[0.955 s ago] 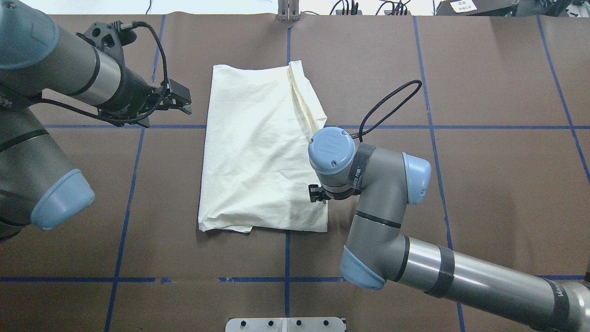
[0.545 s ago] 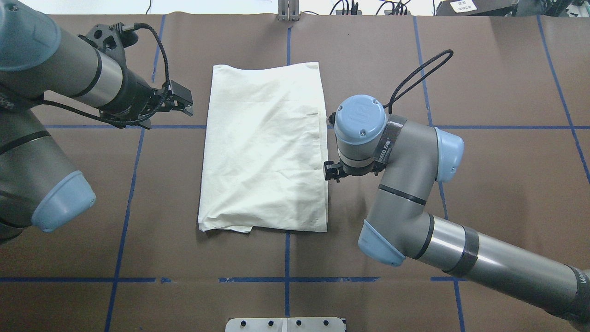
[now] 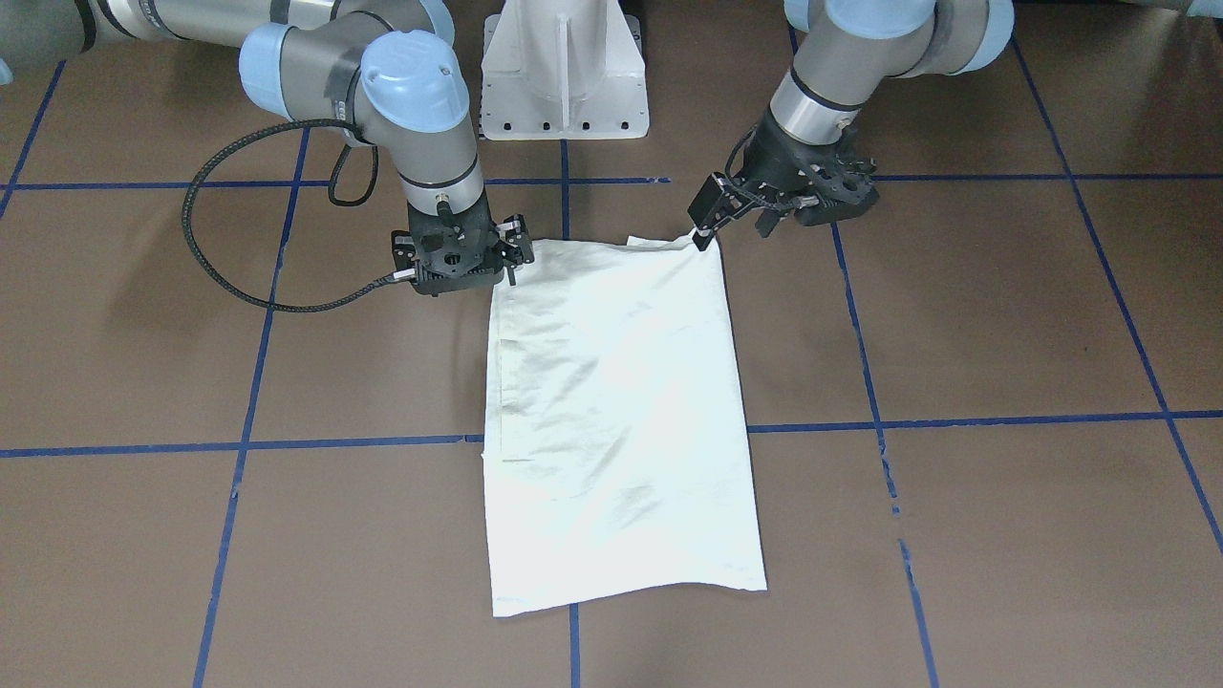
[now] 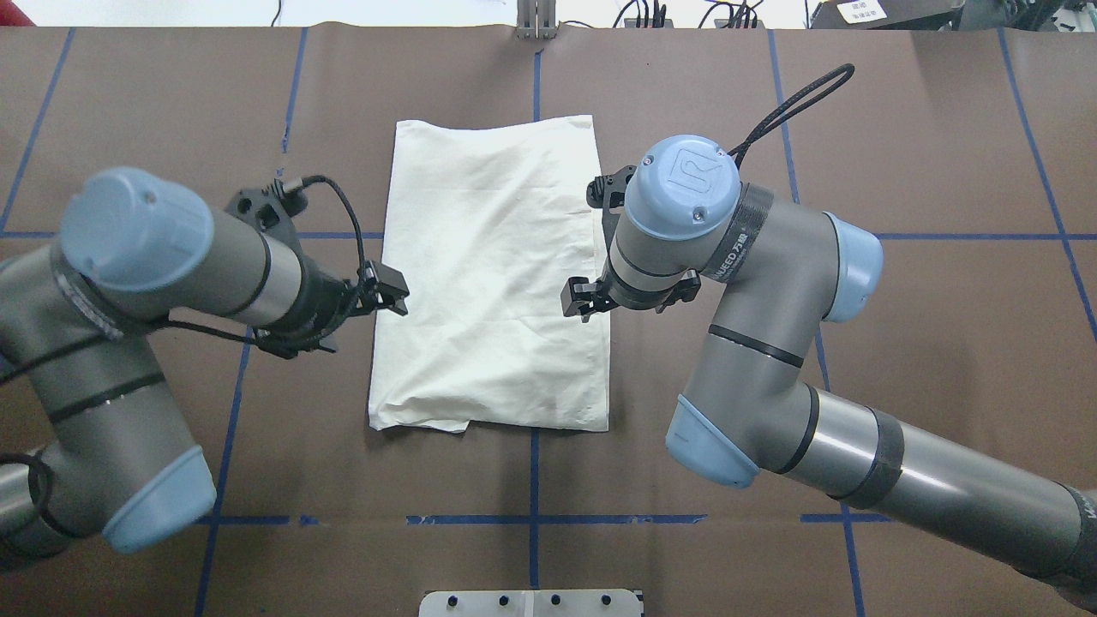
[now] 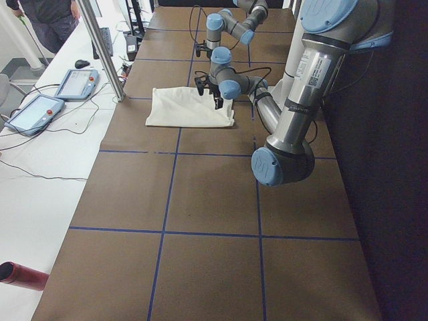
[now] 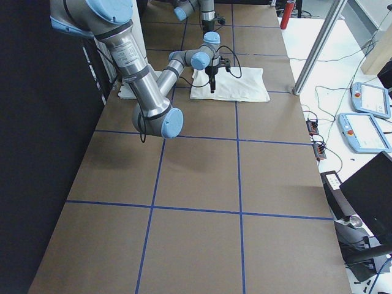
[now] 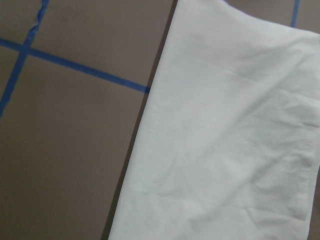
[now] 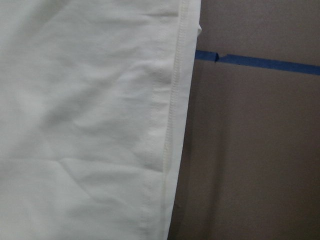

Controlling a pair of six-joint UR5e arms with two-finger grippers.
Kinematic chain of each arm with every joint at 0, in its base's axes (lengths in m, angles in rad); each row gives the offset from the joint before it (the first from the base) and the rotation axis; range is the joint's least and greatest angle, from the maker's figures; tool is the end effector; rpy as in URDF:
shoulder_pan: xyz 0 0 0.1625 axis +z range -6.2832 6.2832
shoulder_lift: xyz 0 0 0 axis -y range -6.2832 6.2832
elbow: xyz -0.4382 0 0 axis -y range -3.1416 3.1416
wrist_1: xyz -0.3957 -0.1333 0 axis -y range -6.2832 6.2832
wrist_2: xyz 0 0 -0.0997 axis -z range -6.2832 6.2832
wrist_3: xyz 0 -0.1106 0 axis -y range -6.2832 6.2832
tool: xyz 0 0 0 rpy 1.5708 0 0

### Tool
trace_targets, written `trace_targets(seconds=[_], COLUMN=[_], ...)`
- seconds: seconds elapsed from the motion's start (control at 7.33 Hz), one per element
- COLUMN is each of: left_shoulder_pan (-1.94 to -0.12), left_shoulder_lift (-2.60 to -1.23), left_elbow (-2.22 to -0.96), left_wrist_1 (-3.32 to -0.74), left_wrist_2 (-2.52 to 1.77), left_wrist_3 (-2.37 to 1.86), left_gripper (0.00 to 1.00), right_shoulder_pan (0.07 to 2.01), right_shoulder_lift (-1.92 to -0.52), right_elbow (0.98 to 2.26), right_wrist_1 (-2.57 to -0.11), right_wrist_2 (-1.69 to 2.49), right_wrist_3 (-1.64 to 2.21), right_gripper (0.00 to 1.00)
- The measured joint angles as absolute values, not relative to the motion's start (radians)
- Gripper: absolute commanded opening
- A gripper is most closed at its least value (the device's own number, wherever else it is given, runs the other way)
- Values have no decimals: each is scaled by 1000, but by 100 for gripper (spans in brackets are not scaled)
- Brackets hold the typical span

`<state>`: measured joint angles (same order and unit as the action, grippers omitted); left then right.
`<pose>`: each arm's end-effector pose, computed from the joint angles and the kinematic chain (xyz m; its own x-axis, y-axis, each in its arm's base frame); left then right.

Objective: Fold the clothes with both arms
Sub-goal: 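Lower the left gripper to the shirt's near corner while the right holds above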

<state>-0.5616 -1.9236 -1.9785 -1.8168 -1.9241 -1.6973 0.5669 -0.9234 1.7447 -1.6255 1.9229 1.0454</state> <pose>0.4395 -0.3888 0.2722 0.4172 -0.4024 -0.8149 0.3073 0.9063 -0.2902 -0.5206 -0.4442 0.2280 0.6773 -0.1269 0.7247 0.0432 0.9902 0.1330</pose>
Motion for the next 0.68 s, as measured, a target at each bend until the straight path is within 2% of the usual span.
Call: trace_targets(seconds=[0.27, 0.68], left_shoulder_pan=[-403, -320], left_shoulder_lift=[-1888, -1891], left_elbow=[-1976, -1927], left_wrist_1=[-1860, -1826], left_wrist_2=[-1812, -1745], left_wrist_3=[-1908, -2009], left_gripper=[92, 87], right_shoulder_pan=[570, 574], right_shoulder_lift=[-931, -933], right_elbow=[1755, 1754], right_wrist_1=[-1568, -1552], right_wrist_2=[1940, 1943], right_wrist_3=[1072, 1077], right_gripper=[100, 100])
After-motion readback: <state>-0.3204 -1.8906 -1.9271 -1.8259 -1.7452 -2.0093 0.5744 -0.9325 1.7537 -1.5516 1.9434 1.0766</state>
